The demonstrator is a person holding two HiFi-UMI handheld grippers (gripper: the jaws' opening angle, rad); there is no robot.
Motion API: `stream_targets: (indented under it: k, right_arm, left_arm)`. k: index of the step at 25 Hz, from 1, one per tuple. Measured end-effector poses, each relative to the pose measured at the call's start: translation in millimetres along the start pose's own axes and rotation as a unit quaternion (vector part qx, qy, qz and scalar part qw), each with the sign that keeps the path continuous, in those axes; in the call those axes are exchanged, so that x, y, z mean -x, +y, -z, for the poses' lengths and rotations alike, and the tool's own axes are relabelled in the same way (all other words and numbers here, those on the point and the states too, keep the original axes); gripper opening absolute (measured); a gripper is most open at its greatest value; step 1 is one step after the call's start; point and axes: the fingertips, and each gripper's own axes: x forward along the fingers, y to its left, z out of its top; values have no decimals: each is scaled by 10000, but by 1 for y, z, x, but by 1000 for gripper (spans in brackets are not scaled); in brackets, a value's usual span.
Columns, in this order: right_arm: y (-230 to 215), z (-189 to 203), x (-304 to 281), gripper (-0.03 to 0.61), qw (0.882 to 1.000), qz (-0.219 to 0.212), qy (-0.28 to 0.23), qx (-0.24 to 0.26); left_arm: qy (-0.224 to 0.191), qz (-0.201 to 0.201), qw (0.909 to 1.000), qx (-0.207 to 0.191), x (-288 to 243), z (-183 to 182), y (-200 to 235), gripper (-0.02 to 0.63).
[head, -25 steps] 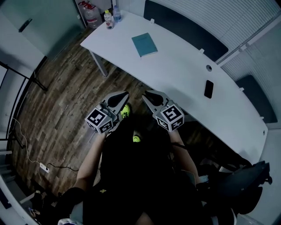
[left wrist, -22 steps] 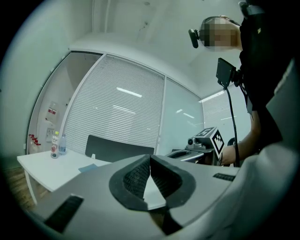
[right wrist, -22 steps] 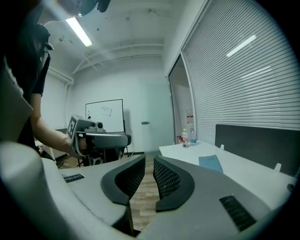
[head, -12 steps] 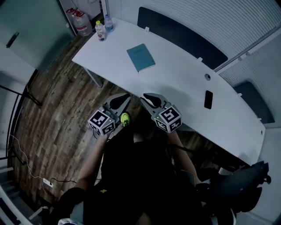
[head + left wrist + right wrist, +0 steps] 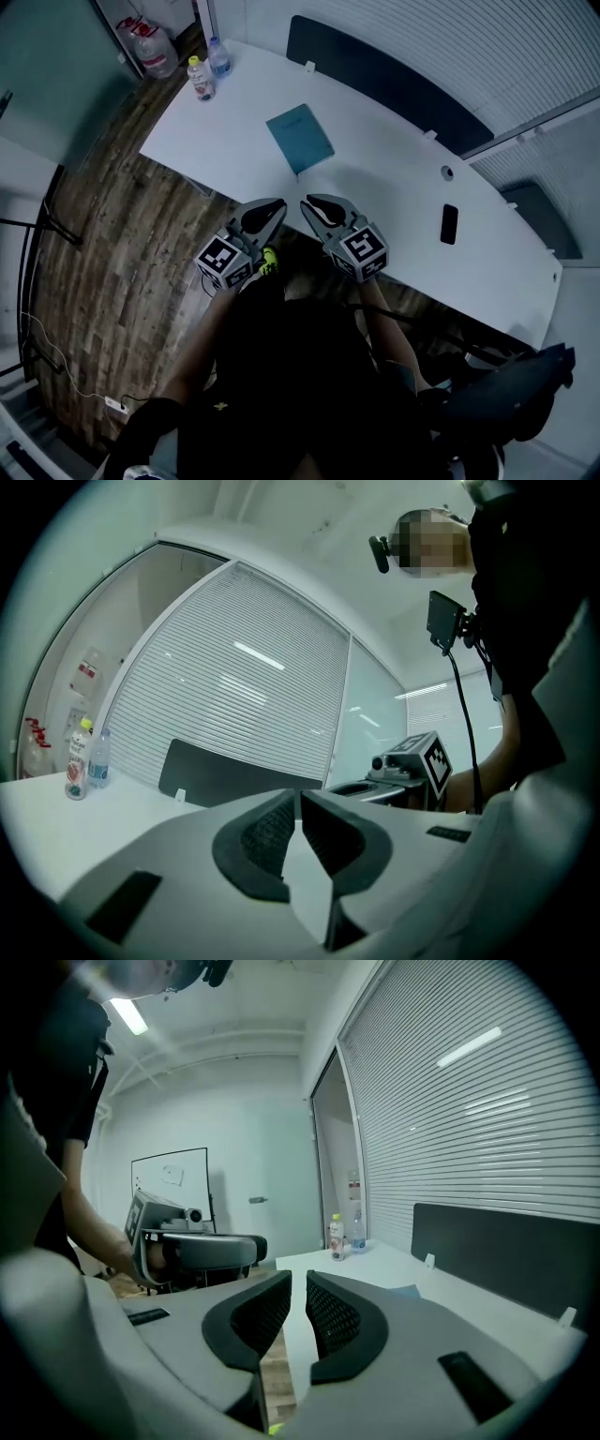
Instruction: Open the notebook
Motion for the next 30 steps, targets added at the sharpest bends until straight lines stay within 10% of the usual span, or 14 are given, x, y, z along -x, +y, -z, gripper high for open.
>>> stream_targets:
  k: [30]
  right_arm:
    - [-129, 70, -107, 95, 9952, 293, 766, -542]
  left_arm:
    - [468, 155, 9965, 674, -85, 65, 119, 47]
